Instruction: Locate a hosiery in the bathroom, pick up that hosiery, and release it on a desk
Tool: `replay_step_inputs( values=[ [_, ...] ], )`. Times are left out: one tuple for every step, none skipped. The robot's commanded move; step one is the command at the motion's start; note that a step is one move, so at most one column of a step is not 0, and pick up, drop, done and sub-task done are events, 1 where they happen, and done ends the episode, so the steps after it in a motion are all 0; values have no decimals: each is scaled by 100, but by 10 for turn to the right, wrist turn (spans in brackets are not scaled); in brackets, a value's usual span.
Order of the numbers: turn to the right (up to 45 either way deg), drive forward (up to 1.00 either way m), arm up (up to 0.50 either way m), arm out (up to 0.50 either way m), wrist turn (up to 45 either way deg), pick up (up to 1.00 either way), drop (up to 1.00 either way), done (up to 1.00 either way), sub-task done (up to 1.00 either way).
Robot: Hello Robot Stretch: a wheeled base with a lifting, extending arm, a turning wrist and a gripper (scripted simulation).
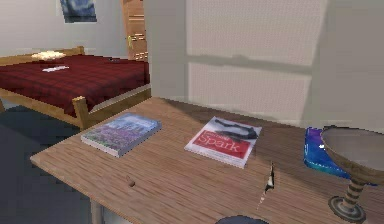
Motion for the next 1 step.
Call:
replay_step_inputs(
  values=[
    [0,0,0,0,0,0,0,100,0]
  ],
)
